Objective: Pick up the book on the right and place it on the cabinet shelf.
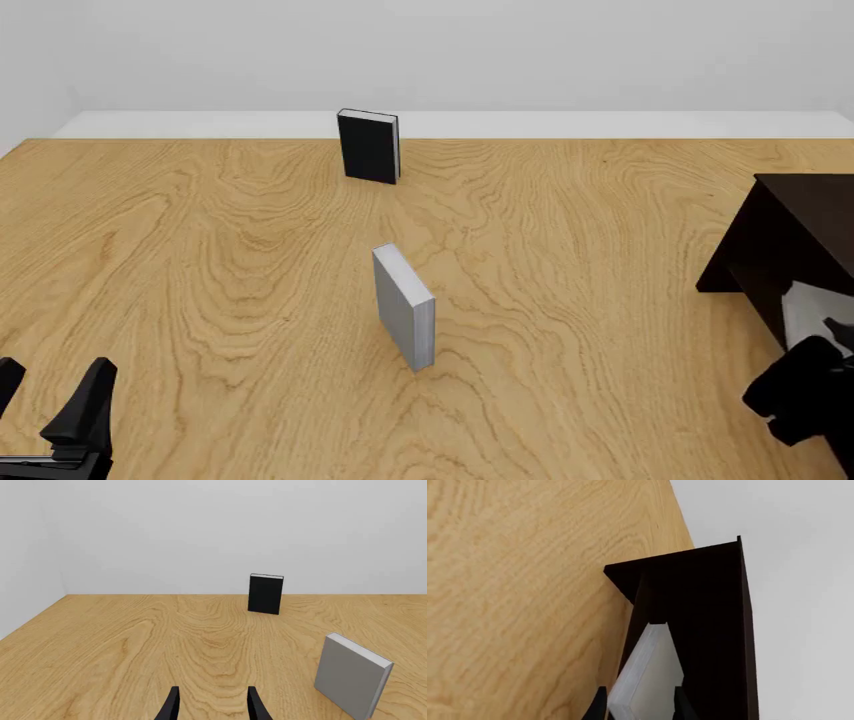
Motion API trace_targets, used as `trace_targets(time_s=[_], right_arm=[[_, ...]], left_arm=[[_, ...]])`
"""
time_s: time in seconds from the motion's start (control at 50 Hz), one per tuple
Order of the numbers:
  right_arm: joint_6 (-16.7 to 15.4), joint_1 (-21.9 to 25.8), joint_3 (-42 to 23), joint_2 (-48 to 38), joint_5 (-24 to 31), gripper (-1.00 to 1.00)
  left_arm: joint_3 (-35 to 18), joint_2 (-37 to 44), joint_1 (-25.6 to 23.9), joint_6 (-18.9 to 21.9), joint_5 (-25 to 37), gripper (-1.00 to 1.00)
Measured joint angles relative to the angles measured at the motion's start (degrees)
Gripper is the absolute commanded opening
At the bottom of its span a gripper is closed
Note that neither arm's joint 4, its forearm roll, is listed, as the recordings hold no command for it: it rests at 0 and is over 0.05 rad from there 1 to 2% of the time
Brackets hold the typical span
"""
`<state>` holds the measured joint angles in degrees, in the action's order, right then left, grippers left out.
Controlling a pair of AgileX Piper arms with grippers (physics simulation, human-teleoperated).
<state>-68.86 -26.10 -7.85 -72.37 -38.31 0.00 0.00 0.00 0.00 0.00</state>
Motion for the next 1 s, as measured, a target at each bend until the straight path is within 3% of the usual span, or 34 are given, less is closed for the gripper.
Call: trace_targets(time_s=[0.5,1.0], right_arm=[[-1.45,-0.52,0.36,1.91,2.71,1.0],[-1.74,3.16,-1.99,1.14,5.61,1.0]], left_arm=[[0.0,0.0,0.0,0.0,0.0,1.0],[0.0,0.0,0.0,0.0,0.0,1.0]])
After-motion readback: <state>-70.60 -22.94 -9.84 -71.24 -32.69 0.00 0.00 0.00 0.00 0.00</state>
